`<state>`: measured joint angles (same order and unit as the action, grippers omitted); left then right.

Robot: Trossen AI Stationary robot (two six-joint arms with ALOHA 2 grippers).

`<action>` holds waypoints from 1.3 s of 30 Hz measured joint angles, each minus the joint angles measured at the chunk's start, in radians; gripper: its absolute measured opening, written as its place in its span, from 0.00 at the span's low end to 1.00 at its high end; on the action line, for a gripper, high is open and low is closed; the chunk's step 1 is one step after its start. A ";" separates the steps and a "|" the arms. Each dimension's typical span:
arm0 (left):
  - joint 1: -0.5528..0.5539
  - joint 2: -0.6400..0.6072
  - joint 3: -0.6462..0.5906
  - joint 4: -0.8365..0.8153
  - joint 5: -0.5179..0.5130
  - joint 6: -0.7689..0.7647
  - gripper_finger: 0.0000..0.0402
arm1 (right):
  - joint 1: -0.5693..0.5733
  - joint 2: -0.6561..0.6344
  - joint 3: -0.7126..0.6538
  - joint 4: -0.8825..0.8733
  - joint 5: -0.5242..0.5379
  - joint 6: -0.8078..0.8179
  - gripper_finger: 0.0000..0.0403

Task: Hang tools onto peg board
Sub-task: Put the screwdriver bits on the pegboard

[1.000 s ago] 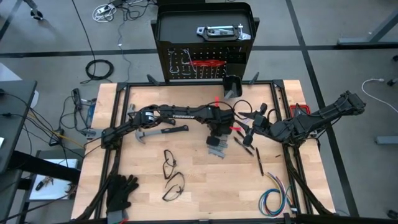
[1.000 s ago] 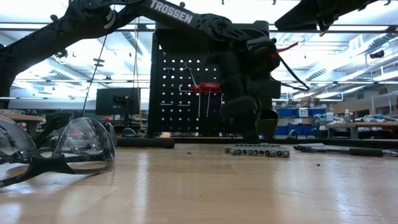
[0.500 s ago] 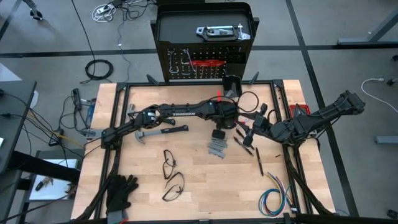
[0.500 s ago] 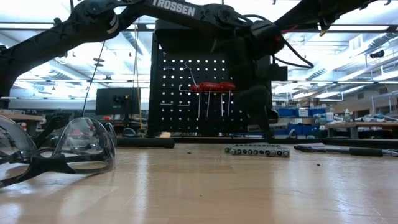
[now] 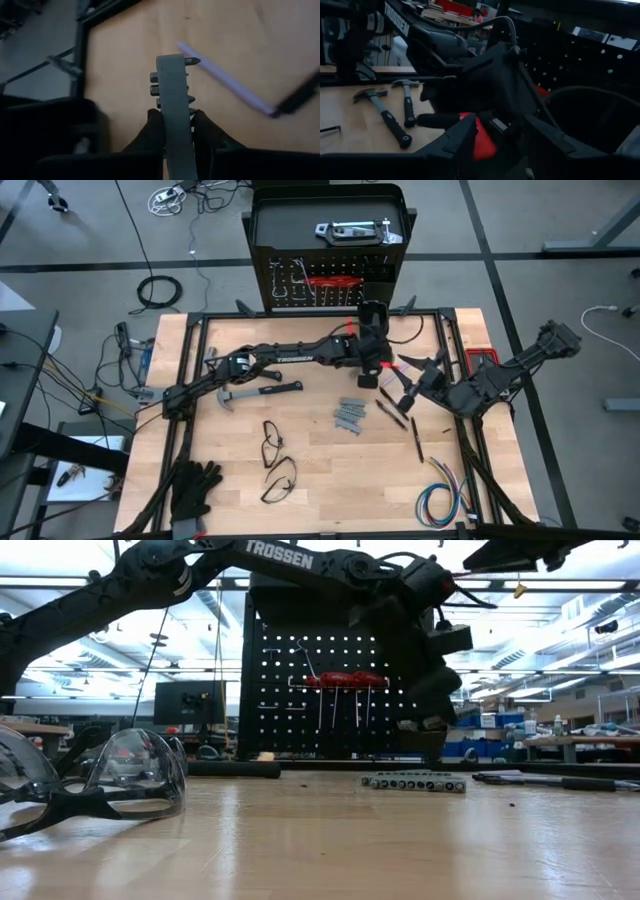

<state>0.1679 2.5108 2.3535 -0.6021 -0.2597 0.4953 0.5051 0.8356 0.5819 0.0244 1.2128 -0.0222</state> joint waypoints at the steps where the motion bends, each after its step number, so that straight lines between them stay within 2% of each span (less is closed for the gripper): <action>1: 0.005 0.000 0.000 0.005 -0.006 -0.001 0.11 | 0.009 -0.003 0.000 -0.001 0.007 0.000 0.41; 12: 0.061 -0.001 0.001 0.031 -0.020 -0.005 0.11 | 0.192 -0.087 0.000 -0.019 0.140 -0.041 0.41; 18: 0.078 -0.002 0.002 0.107 -0.043 -0.005 0.11 | 0.255 -0.149 0.000 -0.139 0.192 0.030 0.41; 27: 0.125 -0.002 0.003 0.181 -0.056 -0.012 0.11 | 0.227 -0.193 0.000 -0.345 0.188 0.281 0.41; 36: 0.149 0.002 0.002 0.180 -0.010 -0.055 0.11 | 0.173 -0.170 0.000 -0.346 0.143 0.294 0.41; 39: 0.144 0.002 0.002 0.182 -0.043 -0.055 0.20 | 0.165 -0.167 0.000 -0.346 0.123 0.294 0.41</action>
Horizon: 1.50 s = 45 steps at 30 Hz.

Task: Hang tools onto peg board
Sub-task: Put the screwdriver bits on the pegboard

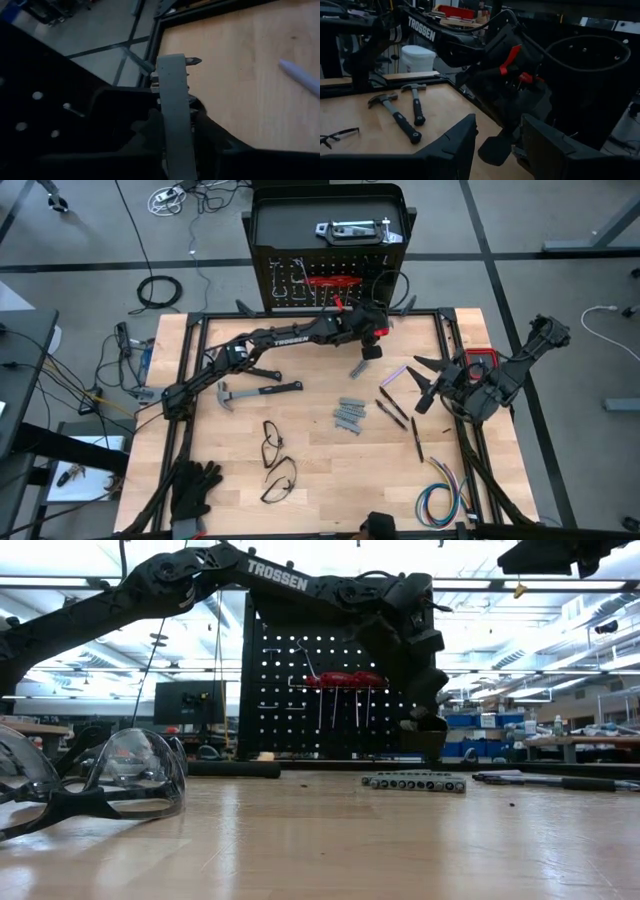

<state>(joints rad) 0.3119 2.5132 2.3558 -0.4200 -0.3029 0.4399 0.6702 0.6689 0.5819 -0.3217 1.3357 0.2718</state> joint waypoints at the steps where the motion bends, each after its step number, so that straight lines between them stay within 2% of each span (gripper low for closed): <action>1: -0.003 0.000 0.000 0.005 -0.026 0.001 0.25 | -0.001 0.000 0.000 0.003 -0.001 0.000 0.41; 5: -0.007 0.001 0.000 0.009 -0.104 0.000 0.41 | -0.005 0.000 0.000 0.007 -0.002 0.000 0.41; 9: -0.008 0.001 0.000 -0.002 -0.113 0.000 0.48 | -0.005 0.001 0.000 0.013 -0.002 -0.001 0.41; 14: -0.012 0.001 0.000 -0.003 -0.090 -0.001 0.49 | -0.005 0.001 0.000 0.013 -0.002 -0.002 0.41; 21: -0.014 0.001 0.000 -0.010 0.008 -0.004 0.47 | -0.005 0.001 0.000 0.013 -0.002 -0.003 0.41; 29: -0.026 0.001 0.000 -0.009 0.062 0.078 0.47 | -0.005 0.001 0.000 0.013 -0.002 -0.005 0.41; 33: -0.047 0.001 0.000 -0.016 -0.014 0.113 0.47 | -0.005 0.001 0.000 0.013 -0.002 -0.005 0.41; 37: -0.068 0.000 0.000 -0.078 -0.048 0.112 0.47 | -0.005 0.001 0.000 0.012 -0.002 -0.005 0.41; 41: -0.091 -0.004 0.001 -0.140 -0.125 0.111 0.47 | -0.005 0.001 0.000 0.012 -0.002 -0.003 0.41; 45: -0.121 -0.050 0.000 -0.284 -0.096 0.092 0.47 | -0.005 0.002 0.000 0.012 -0.003 -0.001 0.41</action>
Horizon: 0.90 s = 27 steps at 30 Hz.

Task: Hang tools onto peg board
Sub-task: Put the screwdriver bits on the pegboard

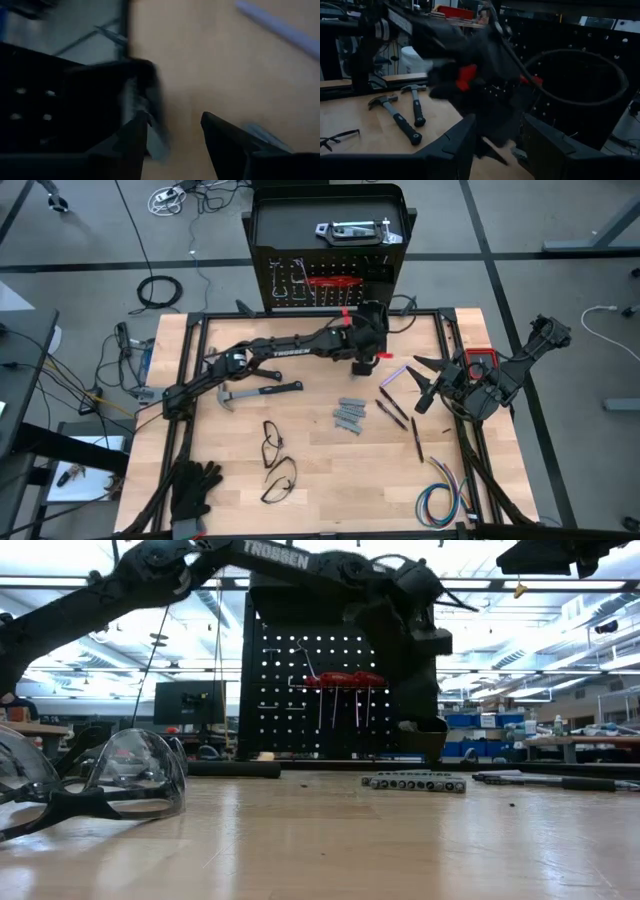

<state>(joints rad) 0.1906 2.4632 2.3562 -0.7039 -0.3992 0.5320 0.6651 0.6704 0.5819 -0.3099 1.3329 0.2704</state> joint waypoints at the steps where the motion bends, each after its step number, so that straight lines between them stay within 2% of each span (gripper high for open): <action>1: -0.010 -0.018 0.000 -0.022 0.025 -0.017 0.47 | 0.000 0.000 0.000 0.000 0.000 0.003 0.41; 6: -0.036 -0.141 0.001 -0.182 0.263 -0.132 0.47 | 0.000 0.000 0.000 -0.010 -0.055 0.033 0.41; 9: -0.050 -0.204 -0.029 -0.200 0.398 -0.201 0.47 | 0.000 0.000 0.000 -0.031 -0.103 0.072 0.41; 11: -0.080 -0.237 -0.077 -0.196 0.404 -0.214 0.47 | 0.000 0.002 0.000 -0.058 -0.119 0.108 0.41; 19: -0.211 -0.285 -0.289 -0.028 0.251 -0.195 0.47 | -0.001 0.043 0.000 -0.065 -0.131 0.188 0.41; 22: -0.241 -0.331 -0.436 0.125 0.254 -0.191 0.46 | -0.013 0.061 0.000 -0.067 -0.181 0.223 0.41; 27: -0.250 -0.466 -0.747 0.400 0.259 -0.233 0.41 | -0.074 0.124 0.000 -0.065 -0.287 0.262 0.41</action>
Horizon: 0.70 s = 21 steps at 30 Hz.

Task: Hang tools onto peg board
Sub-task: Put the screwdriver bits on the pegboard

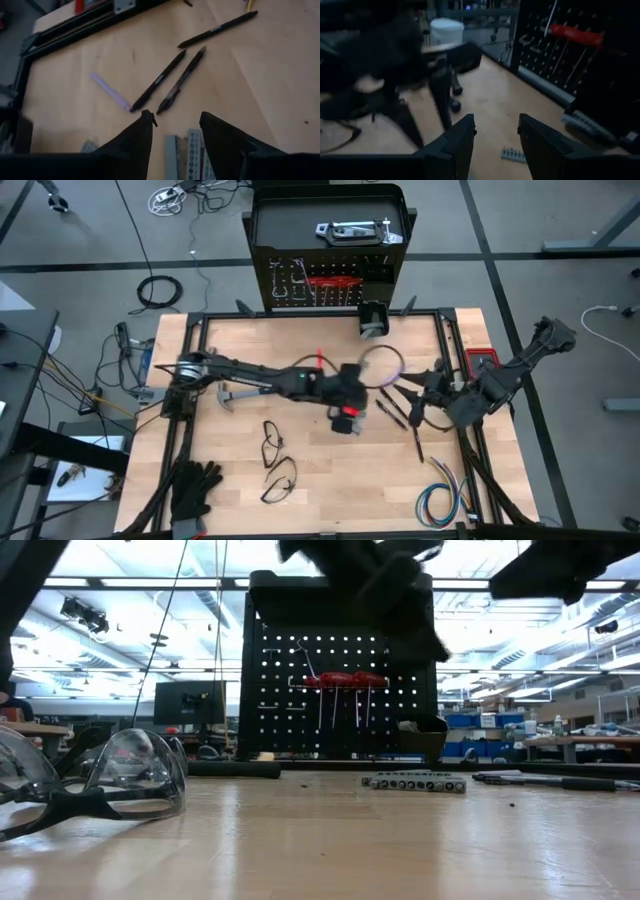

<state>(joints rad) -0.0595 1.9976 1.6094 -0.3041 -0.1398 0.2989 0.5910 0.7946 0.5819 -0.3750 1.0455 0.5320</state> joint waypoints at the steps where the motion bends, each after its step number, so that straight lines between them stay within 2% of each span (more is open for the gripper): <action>1: 0.002 -0.030 -0.064 0.049 0.000 -0.017 0.40 | -0.021 0.017 0.000 0.005 -0.032 0.000 0.41; 6: 0.009 -0.192 -0.363 0.287 -0.006 -0.092 0.39 | -0.187 0.149 0.000 0.112 -0.274 -0.043 0.41; 10: 0.015 -0.320 -0.569 0.545 -0.057 -0.095 0.39 | -0.329 0.304 0.000 0.276 -0.575 -0.130 0.41; 13: 0.016 -0.366 -0.695 0.740 -0.116 -0.097 0.39 | -0.412 0.406 0.001 0.348 -0.769 -0.142 0.41; 15: 0.015 -0.371 -0.747 0.846 -0.152 -0.120 0.39 | -0.448 0.465 0.007 0.334 -0.856 -0.127 0.41; 18: 0.014 -0.373 -0.798 0.862 -0.197 -0.183 0.39 | -0.459 0.555 0.034 0.296 -0.938 -0.084 0.43; 21: 0.019 -0.369 -0.828 0.865 -0.207 -0.219 0.39 | -0.423 0.642 0.076 0.289 -0.968 -0.061 0.44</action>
<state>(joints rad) -0.0402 1.6281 0.7812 0.5611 -0.3468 0.0800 0.1681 1.4370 0.6584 -0.0861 0.0778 0.4707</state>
